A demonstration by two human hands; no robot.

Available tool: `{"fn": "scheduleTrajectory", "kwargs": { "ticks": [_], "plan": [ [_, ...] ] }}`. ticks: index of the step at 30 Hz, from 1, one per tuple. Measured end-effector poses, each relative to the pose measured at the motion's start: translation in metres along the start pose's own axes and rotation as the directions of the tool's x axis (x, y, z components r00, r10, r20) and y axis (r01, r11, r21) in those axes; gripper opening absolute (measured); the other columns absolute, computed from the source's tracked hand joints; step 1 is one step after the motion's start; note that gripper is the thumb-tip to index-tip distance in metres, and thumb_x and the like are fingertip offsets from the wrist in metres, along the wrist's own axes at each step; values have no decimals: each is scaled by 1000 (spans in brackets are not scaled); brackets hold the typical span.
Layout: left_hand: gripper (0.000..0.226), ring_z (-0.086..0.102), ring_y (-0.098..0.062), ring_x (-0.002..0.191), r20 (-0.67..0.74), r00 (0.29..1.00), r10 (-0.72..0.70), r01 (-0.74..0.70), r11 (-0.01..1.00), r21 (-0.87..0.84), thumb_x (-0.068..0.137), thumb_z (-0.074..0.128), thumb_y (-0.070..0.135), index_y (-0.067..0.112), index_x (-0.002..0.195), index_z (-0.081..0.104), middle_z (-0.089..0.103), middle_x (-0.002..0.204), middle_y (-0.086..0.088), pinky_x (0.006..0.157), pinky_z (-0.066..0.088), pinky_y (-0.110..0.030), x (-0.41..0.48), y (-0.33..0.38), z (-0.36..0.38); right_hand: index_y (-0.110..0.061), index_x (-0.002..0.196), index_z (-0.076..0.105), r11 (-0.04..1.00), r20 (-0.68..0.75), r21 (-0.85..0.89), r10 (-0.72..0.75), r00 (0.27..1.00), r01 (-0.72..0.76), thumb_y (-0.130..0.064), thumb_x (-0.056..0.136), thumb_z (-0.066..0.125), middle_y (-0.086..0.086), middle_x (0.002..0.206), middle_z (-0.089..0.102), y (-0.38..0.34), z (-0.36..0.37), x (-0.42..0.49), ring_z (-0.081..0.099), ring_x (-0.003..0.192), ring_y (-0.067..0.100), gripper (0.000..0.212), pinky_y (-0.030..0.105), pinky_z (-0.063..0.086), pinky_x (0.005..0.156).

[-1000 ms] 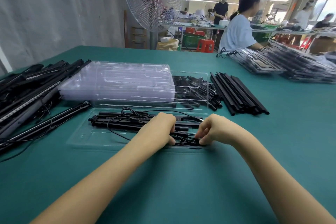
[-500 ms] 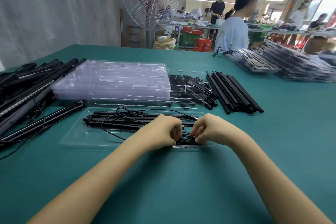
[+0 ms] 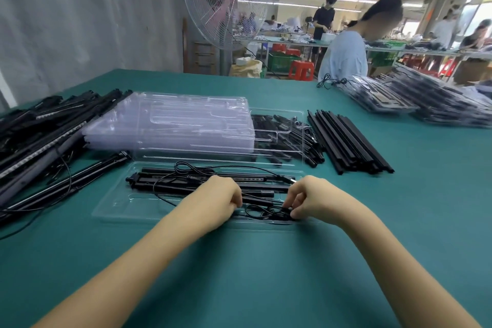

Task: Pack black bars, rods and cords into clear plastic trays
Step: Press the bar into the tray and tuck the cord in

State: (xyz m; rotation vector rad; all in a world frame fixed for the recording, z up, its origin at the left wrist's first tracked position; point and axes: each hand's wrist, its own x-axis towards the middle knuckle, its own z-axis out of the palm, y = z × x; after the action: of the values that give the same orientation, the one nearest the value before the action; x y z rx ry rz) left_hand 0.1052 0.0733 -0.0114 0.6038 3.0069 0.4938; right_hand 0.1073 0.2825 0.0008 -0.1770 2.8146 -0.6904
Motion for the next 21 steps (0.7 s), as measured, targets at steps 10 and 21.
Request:
{"fn": "scheduleTrajectory", "kwargs": {
  "ticks": [10,21],
  "plan": [
    [24,56,-8,91,5,985,175,-175,983,-48,90,56,13,21,105,73,60,97,6,79,36,-14,-2,-5,10,-22,77,67,1000,-2,-4,-2,1000,2,-5,79,68,-5,72,60,-1,1,-2,56,67,10,17,20,48,64],
    [16,57,0,66,68,986,154,-140,976,-169,73,73,12,25,78,66,67,76,9,65,47,-15,18,-1,-2,-21,74,66,999,-44,-50,14,999,-16,-1,78,69,0,77,58,-6,2,-1,57,66,15,20,26,53,64]
  ]
}}
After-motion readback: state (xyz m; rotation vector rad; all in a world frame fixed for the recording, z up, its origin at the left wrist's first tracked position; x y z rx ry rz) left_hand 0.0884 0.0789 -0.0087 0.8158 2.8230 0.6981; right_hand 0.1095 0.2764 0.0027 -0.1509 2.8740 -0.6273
